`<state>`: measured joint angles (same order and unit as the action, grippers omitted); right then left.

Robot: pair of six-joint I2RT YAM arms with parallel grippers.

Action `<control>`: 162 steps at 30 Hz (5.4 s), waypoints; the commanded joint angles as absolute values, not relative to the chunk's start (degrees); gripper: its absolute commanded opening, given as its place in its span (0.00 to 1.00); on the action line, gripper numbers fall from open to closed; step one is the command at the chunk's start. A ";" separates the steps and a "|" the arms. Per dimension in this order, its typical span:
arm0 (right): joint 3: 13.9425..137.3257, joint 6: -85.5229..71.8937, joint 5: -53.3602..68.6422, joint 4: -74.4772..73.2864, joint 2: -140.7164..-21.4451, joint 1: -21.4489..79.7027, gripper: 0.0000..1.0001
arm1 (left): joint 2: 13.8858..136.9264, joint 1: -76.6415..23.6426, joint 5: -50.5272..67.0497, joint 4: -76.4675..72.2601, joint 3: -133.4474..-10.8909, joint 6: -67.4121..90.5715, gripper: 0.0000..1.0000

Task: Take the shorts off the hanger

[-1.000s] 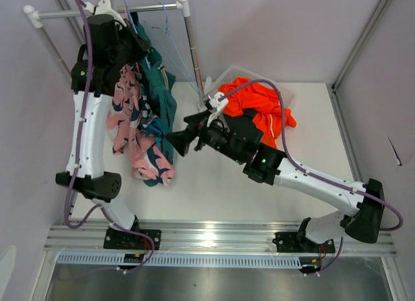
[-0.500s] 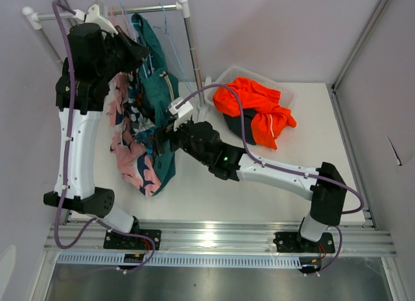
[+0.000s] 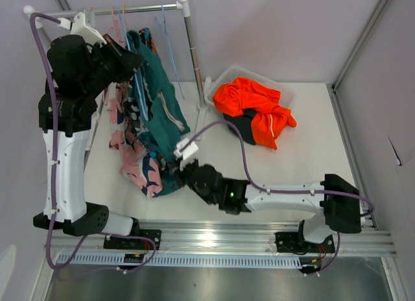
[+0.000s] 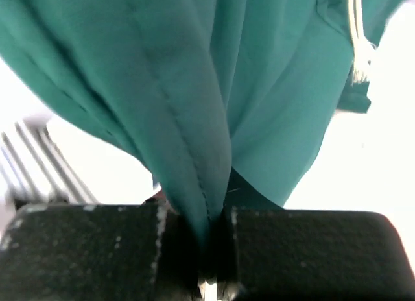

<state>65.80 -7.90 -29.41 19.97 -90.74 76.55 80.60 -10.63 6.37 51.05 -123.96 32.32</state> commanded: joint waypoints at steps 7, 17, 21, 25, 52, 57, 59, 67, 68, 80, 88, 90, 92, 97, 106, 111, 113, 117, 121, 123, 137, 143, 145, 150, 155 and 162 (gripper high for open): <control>53.00 -16.87 -47.81 13.18 -84.55 92.55 0.00 | 82.88 -9.84 2.11 47.90 -131.93 28.21 0.00; 73.71 -1.60 -36.57 16.44 -92.01 75.08 0.00 | 61.72 -15.37 8.79 44.12 -101.73 37.87 0.00; 89.79 2.98 -31.56 9.68 -96.94 66.28 0.00 | 52.40 -18.37 8.79 45.43 -92.91 39.99 0.00; 96.51 5.01 -32.51 7.47 -95.63 60.65 0.00 | 47.91 -18.46 4.41 51.05 -92.89 35.71 0.00; 128.67 0.37 -17.68 9.90 -114.00 16.79 0.00 | 46.49 -18.46 -2.55 43.25 -77.34 29.71 0.00; 104.44 -5.00 -13.72 21.70 -107.58 16.61 0.00 | 49.83 -18.46 -2.55 40.00 -77.87 30.15 0.00; 97.86 -6.15 -11.34 24.60 -106.44 17.48 0.00 | 51.84 -18.46 -2.29 39.38 -78.83 30.15 0.00; 79.73 -9.30 -12.92 29.97 -102.39 22.85 0.00 | 60.10 -18.46 -5.53 37.70 -86.99 28.04 0.00; 77.98 -10.71 -12.83 30.14 -102.39 22.85 0.00 | 61.25 -18.46 -6.06 38.14 -88.14 27.60 0.00; 55.50 -25.66 -3.42 23.73 -98.39 25.48 0.99 | 80.04 -16.27 -10.99 40.33 -108.18 22.76 0.00; 39.39 -25.31 -3.16 24.78 -79.82 29.44 0.99 | 92.10 -12.92 -10.99 43.23 -123.99 21.53 0.00; 36.58 -24.88 -2.38 25.66 -77.10 29.79 1.00 | 94.91 -12.22 -11.25 44.29 -127.85 21.10 0.00; 34.73 -24.78 -1.59 27.06 -75.94 29.71 0.99 | 98.60 -11.61 -11.25 45.44 -132.52 20.92 0.00; 32.61 -24.17 1.75 29.97 -74.88 29.88 0.99 | 103.70 -10.64 -11.16 44.91 -137.28 20.13 0.00; 32.78 -23.99 2.64 30.32 -75.50 29.71 0.99 | 111.35 -8.97 -6.68 41.40 -141.50 21.09 0.00; 32.61 -24.43 3.43 30.85 -75.85 29.09 0.99 | 113.56 -8.70 -2.73 41.31 -140.81 21.97 0.00; 32.61 -24.52 3.51 30.94 -76.02 28.92 0.99 | 112.86 -8.70 -2.20 41.31 -137.74 22.32 0.00; 32.52 -25.40 4.30 31.55 -76.73 28.83 0.99 | 108.65 -8.79 -0.44 41.75 -131.85 22.67 0.00; 31.73 -26.02 4.75 32.78 -76.99 29.18 0.99 | 104.07 -8.88 1.67 42.01 -125.35 22.24 0.07; 31.03 -26.28 5.10 33.48 -76.82 29.09 0.99 | 102.40 -8.88 2.37 42.27 -124.72 21.89 0.40; 28.65 -26.89 7.65 37.35 -76.55 28.92 0.99 | 89.83 -8.44 -0.60 45.53 -123.75 19.52 0.91; 28.30 -26.90 7.91 37.88 -76.38 28.83 0.99 | 89.38 -6.94 -5.27 45.00 -123.58 17.93 0.88; 28.21 -26.89 8.08 37.97 -76.38 28.83 0.99 | 90.35 -6.68 -6.76 44.22 -123.49 17.40 0.88; 27.86 -27.16 8.44 38.58 -76.46 28.57 0.99 | 94.12 -5.28 -7.29 42.10 -125.59 17.14 0.83; 27.60 -27.33 8.88 39.11 -76.46 28.21 0.99 | 100.09 -4.75 -7.21 42.28 -130.95 17.31 0.75; 27.69 -27.95 9.84 39.64 -77.08 27.60 0.99 | 103.01 -4.48 -7.20 40.61 -132.36 18.19 0.62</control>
<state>28.47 -26.61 8.05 39.20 -76.29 27.86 103.46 -4.95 -6.37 43.77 -129.12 18.50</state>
